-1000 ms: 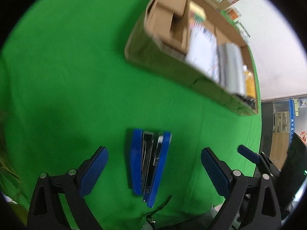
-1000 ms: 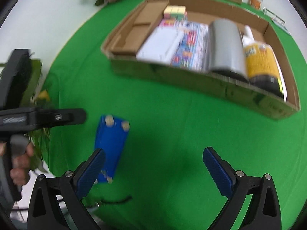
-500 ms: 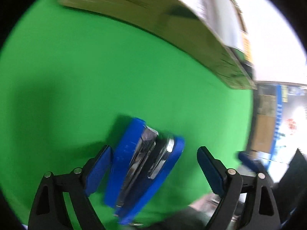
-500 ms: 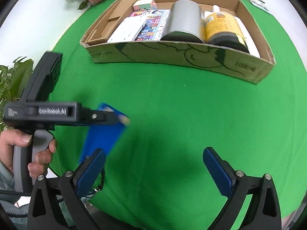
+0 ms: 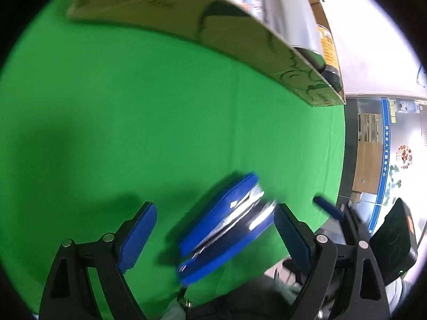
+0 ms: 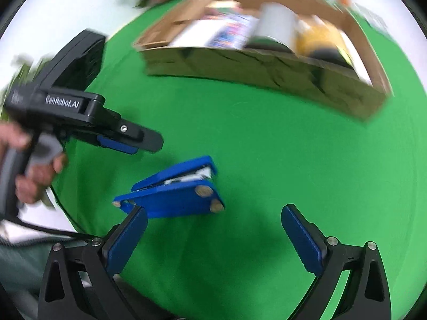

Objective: Organize rigid objects

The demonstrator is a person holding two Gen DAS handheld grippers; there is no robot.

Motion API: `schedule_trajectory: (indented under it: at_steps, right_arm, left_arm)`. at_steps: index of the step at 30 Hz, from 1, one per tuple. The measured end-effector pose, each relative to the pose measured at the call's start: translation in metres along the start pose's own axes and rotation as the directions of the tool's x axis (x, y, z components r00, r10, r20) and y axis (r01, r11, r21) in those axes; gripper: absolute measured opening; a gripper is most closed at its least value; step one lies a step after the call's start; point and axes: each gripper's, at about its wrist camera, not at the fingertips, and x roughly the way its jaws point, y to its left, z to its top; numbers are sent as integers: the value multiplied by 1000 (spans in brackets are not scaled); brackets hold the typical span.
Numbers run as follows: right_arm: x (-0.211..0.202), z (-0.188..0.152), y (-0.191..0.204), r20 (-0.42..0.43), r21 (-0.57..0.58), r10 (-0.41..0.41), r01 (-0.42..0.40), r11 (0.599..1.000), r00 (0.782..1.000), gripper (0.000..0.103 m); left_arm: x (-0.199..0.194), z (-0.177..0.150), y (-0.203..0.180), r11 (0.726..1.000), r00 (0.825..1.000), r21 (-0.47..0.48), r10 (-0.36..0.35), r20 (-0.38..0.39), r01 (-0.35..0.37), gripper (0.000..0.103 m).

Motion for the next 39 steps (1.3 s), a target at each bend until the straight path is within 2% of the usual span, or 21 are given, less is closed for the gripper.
schedule_trajectory:
  at_steps: [3, 5, 6, 7, 10, 13, 15, 17, 18, 20, 24, 27, 28, 29, 31, 32, 33, 34, 35, 37, 39]
  right_arm:
    - [6, 9, 19, 16, -217, -15, 18, 976, 1000, 99]
    - [10, 15, 33, 16, -378, -8, 13, 926, 1000, 99]
    - [14, 18, 40, 9, -460, 0, 4, 888, 1000, 99]
    - [19, 20, 50, -7, -554, 12, -14, 833, 1000, 99]
    - [37, 25, 69, -70, -722, 44, -81, 687, 997, 99]
    - [55, 30, 80, -131, -797, 65, -144, 587, 989, 97]
    - [65, 30, 81, -176, -809, 65, -182, 559, 982, 90]
    - [76, 33, 79, -210, -797, 52, -202, 569, 976, 68]
    - [80, 33, 75, -214, -789, 37, -195, 583, 976, 67]
    - [81, 37, 63, -212, -746, 48, -194, 637, 976, 64]
    - [76, 42, 30, -185, -608, 34, -141, 781, 982, 56]
    - [67, 44, -12, -158, -390, -2, -60, 919, 988, 54]
    - [63, 43, -32, -148, -268, -28, -13, 963, 989, 54]
    - [58, 40, -49, -147, -142, -50, 29, 989, 988, 55]
    - [51, 33, -75, -167, 69, -68, 81, 994, 984, 56]
    - [48, 26, -85, -189, 171, -40, 73, 983, 981, 63]
    - [46, 19, -89, -197, 247, 35, 15, 969, 980, 69]
    - [43, 12, -90, -193, 278, 101, -44, 960, 976, 78]
    - [37, 7, -86, -176, 272, 147, -96, 958, 973, 77]
    - [27, 1, -81, -142, 212, 133, -102, 972, 981, 78]
    - [21, -3, -83, -116, 204, 105, -80, 976, 988, 81]
  left_arm:
    - [-5, -15, 16, 999, 1000, -43, 1, 0, -1, 89]
    - [-7, -20, 23, 998, 1000, -69, -2, 7, 3, 89]
    - [-10, -26, 26, 997, 1000, -81, -2, 20, 4, 89]
    - [-12, -26, 26, 996, 1000, -86, 0, 28, 2, 89]
    - [-25, -34, 32, 994, 998, -107, 13, 58, -7, 89]
    - [-29, -37, 37, 989, 996, -146, 15, 83, -3, 89]
    - [-30, -43, 39, 984, 995, -179, 7, 99, 10, 89]
    - [-31, -47, 38, 980, 993, -196, -10, 115, 33, 89]
    - [-30, -47, 37, 979, 992, -201, -21, 122, 45, 89]
    - [-27, -46, 35, 977, 991, -208, -29, 128, 55, 89]
    - [-22, -36, 32, 975, 992, -210, -44, 121, 69, 89]
    - [-20, -21, 19, 981, 991, -175, -57, 118, 77, 89]
    - [-18, -17, 14, 983, 992, -163, -61, 113, 80, 89]
    - [-16, -11, 8, 986, 992, -145, -69, 105, 83, 89]
    - [-7, 2, -5, 991, 994, -102, -83, 77, 90, 89]
    - [1, 10, -14, 993, 994, -72, -91, 57, 95, 89]
    - [9, 16, -23, 994, 994, -44, -103, 38, 105, 89]
    - [17, 21, -30, 992, 993, -26, -119, 18, 120, 89]
    - [30, 27, -38, 990, 990, -18, -142, -15, 142, 89]
    - [49, 34, -49, 989, 987, -10, -150, -60, 150, 89]
    - [63, 38, -59, 989, 986, 22, -142, -85, 144, 89]
